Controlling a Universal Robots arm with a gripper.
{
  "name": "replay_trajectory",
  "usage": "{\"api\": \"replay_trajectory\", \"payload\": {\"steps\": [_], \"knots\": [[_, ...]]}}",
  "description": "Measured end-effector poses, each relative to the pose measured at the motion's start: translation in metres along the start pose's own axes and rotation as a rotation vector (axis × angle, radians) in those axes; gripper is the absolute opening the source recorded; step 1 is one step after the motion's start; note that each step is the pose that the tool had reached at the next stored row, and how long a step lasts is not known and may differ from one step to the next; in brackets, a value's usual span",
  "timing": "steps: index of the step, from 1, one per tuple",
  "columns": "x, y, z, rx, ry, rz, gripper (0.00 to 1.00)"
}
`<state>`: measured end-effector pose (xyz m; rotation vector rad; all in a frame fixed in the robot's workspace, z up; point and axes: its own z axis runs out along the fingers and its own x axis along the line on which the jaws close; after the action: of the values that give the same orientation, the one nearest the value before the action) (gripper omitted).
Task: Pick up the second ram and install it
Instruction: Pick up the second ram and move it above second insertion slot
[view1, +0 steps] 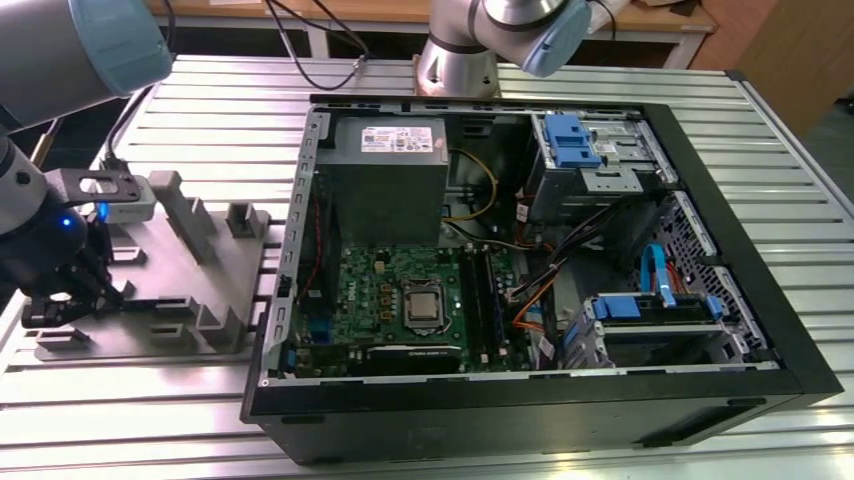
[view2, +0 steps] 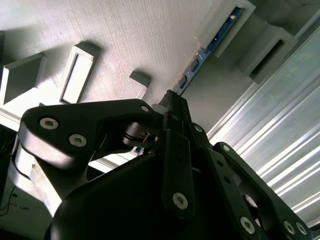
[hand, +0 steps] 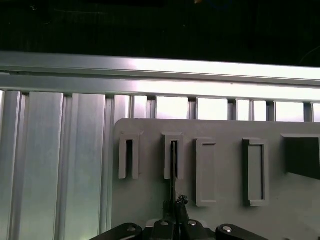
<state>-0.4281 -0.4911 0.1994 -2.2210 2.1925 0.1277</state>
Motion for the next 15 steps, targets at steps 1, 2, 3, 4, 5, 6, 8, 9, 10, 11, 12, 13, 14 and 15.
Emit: {"api": "replay_trajectory", "payload": {"steps": [1, 2, 3, 4, 5, 6, 8, 9, 10, 11, 12, 13, 14, 15], "knots": [[0.0000, 0.0000, 0.0000, 0.0001, -0.0001, 0.001, 0.09], [0.0000, 0.0000, 0.0000, 0.0002, -0.0001, 0.001, 0.09], [0.0000, 0.0000, 0.0000, 0.0001, -0.0001, 0.001, 0.09], [0.0000, 0.0000, 0.0000, 0.0002, -0.0001, 0.002, 0.09], [0.0000, 0.0000, 0.0000, 0.0002, 0.0000, 0.002, 0.08], [0.0000, 0.0000, 0.0000, 0.0003, -0.0001, 0.003, 0.08], [0.0000, 0.0000, 0.0000, 0.0003, -0.0002, 0.004, 0.08], [0.0000, 0.0000, 0.0000, 0.0003, -0.0002, 0.004, 0.08], [0.0000, 0.0000, 0.0000, 0.0003, -0.0002, 0.004, 0.08], [0.0000, 0.0000, 0.0000, 0.0003, -0.0002, 0.004, 0.08], [0.0000, 0.0000, 0.0000, 0.0003, -0.0002, 0.004, 0.08], [0.0000, 0.0000, 0.0000, 0.0004, -0.0002, 0.004, 0.08], [0.0000, 0.0000, 0.0000, 0.0004, -0.0002, 0.004, 0.08], [0.0000, 0.0000, -0.0006, 0.0002, 0.0000, 0.004, 0.08]]}}
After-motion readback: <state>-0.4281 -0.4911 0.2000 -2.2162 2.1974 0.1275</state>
